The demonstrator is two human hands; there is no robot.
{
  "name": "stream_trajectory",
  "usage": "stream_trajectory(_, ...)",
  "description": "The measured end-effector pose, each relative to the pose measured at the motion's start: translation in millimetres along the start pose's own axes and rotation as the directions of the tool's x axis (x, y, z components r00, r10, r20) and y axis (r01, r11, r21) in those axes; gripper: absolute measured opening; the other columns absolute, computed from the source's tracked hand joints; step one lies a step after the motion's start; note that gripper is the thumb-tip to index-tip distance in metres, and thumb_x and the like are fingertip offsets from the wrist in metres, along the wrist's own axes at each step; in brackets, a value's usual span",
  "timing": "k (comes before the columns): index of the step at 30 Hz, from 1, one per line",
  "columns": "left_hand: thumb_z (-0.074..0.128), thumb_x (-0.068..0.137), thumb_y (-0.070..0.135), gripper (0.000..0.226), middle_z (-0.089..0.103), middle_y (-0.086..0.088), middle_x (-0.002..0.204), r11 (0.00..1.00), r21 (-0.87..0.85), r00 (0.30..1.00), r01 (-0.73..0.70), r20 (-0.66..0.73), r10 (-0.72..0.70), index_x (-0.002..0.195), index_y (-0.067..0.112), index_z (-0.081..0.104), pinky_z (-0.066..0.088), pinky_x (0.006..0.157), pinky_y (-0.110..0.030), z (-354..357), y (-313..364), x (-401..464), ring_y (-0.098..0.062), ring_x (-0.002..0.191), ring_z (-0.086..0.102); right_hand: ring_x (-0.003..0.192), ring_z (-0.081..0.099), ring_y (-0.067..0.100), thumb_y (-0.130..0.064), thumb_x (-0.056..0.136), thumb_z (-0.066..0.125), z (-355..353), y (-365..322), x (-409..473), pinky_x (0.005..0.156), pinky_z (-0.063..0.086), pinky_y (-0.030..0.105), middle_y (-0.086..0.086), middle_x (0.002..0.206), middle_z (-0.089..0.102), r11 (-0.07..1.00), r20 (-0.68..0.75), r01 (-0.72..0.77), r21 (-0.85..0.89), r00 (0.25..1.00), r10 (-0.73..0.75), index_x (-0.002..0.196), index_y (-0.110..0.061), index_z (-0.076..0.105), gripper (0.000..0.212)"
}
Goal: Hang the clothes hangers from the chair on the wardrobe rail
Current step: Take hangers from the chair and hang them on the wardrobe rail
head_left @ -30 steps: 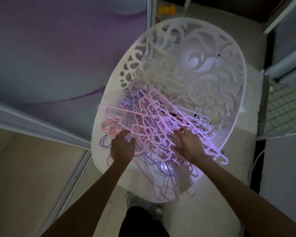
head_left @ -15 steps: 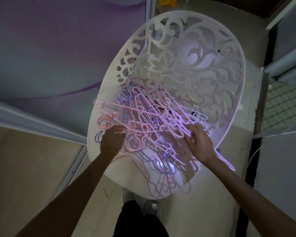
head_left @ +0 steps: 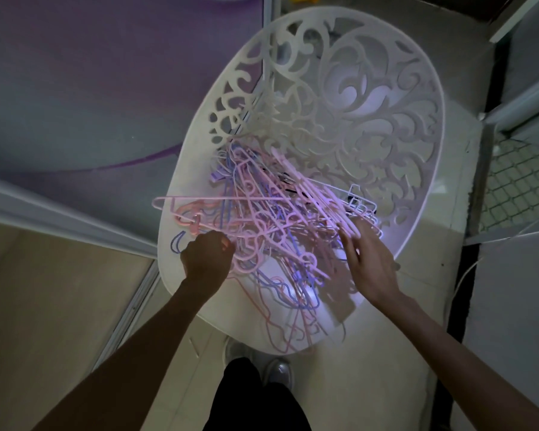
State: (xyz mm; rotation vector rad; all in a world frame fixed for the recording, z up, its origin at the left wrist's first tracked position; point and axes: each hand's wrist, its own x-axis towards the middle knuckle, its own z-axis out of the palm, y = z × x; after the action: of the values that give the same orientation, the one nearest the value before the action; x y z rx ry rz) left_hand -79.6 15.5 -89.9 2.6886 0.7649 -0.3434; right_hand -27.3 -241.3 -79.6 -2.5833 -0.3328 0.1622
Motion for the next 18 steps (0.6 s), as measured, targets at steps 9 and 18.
stream_trajectory(9, 0.048, 0.094, 0.033, 0.033, 0.074, -0.013, 0.09, 0.87, -0.49, 0.998, -0.052, 0.015, 0.068, 0.098, 0.007, 0.069, 0.053, 0.084, -0.041, -18, 23, 21, -0.026, 0.086, 0.069, 0.1, 0.056, 0.026, -0.028, 0.096, 0.036, -7, -5, 10, 0.069, 0.041, 0.03, 0.003, 0.115, 0.057, 0.999, -0.066, 0.026, -0.03, 0.997, -0.028, 0.122, -0.019, 0.051, 0.032)
stream_trajectory(18, 0.05, 0.095, 0.009, 0.047, 0.066, 0.002, 0.044, 0.505, -0.822, 0.945, 0.263, 0.326, 0.038, 0.051, 0.011, 0.069, 0.056, 0.051, -0.022, -105, 47, 5, -0.01, 0.044, 0.066, 0.096, 0.057, 0.035, -0.037, 0.097, 0.034, -85, -47, 20, 0.071, 0.046, 0.039, 0.011, 0.104, 0.056, 0.983, -0.01, 0.087, -0.159, 0.996, -0.09, 0.113, -0.017, 0.052, 0.031)
